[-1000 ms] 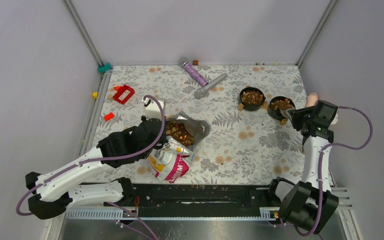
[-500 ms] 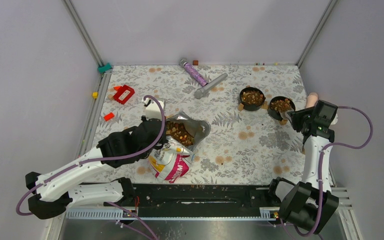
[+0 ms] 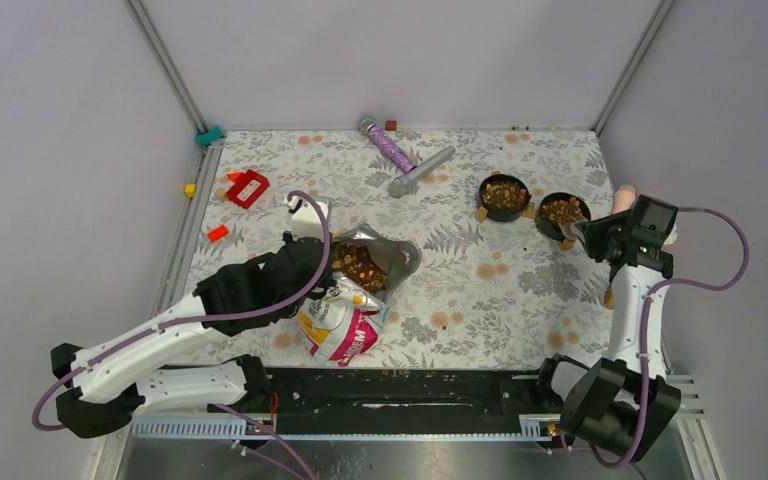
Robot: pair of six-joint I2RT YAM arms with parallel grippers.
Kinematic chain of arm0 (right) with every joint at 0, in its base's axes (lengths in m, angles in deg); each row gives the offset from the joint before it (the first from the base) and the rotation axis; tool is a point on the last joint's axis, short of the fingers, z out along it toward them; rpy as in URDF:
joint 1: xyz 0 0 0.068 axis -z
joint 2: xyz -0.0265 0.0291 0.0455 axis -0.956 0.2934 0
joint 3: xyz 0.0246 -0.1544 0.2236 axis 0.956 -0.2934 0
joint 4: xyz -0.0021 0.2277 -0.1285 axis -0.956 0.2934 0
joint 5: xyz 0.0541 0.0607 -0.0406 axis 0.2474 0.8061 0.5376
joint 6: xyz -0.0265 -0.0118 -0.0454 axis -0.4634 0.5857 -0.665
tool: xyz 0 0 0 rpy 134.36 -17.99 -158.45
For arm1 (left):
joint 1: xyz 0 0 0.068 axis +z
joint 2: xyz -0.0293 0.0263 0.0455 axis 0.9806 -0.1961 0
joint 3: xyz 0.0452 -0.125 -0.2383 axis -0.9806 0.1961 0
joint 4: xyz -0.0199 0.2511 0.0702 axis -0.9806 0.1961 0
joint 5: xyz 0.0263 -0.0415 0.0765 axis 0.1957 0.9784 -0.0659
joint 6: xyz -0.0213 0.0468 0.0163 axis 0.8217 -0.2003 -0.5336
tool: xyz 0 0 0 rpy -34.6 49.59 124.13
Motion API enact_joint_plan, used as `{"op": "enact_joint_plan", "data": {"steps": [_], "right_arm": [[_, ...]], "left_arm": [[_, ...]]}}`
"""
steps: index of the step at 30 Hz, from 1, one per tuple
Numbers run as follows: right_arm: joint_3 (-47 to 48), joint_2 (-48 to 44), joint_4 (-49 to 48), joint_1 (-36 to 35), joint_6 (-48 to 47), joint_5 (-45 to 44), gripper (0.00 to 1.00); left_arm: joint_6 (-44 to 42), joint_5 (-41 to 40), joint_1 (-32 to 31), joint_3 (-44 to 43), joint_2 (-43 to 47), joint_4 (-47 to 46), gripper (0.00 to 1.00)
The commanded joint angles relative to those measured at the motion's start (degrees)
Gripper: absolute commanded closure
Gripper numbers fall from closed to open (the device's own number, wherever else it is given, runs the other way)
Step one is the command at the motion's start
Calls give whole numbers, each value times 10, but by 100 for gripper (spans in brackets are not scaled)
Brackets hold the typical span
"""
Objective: Serve the pet food
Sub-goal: Pour the pet food into the pet food bowl.
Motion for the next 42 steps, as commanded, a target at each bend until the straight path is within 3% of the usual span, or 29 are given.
{"op": "enact_joint_plan", "data": {"steps": [1,21,42], "right_arm": [[36,11,1,3,-10,10,100],[92,86,1,3,-16,43,100],[118,66,76,3,-53,3,100]], "left_arm": [[2,3,-13,-18,16,-77,100],[3,1,-16,-17,22,-77,100],[2,-1,-20,-18,24,-77,100]]}}
